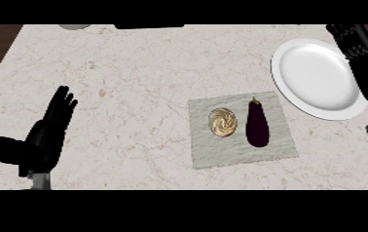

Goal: Pick the eggplant from the placemat and place it in the plate

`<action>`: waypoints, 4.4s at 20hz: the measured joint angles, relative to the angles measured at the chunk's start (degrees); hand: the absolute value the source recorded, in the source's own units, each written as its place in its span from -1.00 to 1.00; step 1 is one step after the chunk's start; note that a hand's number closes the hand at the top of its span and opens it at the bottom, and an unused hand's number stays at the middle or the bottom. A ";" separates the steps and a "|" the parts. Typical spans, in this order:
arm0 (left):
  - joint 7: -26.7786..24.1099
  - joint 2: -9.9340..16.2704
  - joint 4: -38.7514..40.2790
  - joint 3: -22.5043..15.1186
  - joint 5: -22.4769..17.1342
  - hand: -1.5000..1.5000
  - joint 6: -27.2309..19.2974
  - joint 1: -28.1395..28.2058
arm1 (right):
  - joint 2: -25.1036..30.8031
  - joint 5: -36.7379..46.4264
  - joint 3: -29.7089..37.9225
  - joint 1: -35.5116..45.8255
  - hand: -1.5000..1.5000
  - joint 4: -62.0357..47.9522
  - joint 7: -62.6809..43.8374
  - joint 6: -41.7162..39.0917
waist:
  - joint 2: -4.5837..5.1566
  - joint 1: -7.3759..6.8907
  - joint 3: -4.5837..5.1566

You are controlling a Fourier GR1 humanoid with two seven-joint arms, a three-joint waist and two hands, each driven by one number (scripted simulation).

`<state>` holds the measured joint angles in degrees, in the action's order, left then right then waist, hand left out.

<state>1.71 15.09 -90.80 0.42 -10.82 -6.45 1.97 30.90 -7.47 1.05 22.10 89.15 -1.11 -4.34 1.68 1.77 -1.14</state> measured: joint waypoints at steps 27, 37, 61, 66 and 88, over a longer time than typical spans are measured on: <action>10.98 -3.18 5.44 -6.59 9.53 0.00 -6.08 -2.85 | -1.00 12.60 -11.64 -7.90 -1.00 -17.72 19.33 -8.96 | -1.53 -2.34 1.08; 10.92 -4.19 6.58 -6.57 10.37 0.00 -6.21 -3.34 | 4.77 22.57 -18.56 2.33 -1.00 -15.32 4.64 -19.13 | -1.69 -2.35 1.20; 12.43 -6.70 5.37 -3.86 13.44 0.00 -3.91 -4.00 | -7.08 39.36 -17.39 8.08 -1.00 -26.65 0.53 -34.35 | -1.65 -2.08 1.14; 12.42 -7.08 4.93 -3.00 13.70 0.00 -2.99 -3.49 | -9.04 43.12 -15.78 8.07 -1.00 -29.29 2.59 -34.15 | -1.66 -2.07 1.14; 10.07 -8.54 6.71 -0.70 15.25 0.00 -1.12 -3.44 | -12.41 57.06 -11.55 8.52 1.00 -35.31 12.90 -18.08 | -1.77 -2.05 1.21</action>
<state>11.79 6.56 -84.09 -0.29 4.42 -7.57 -1.47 18.49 49.58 -10.50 30.62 53.84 11.79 -22.42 -0.09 -0.28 0.07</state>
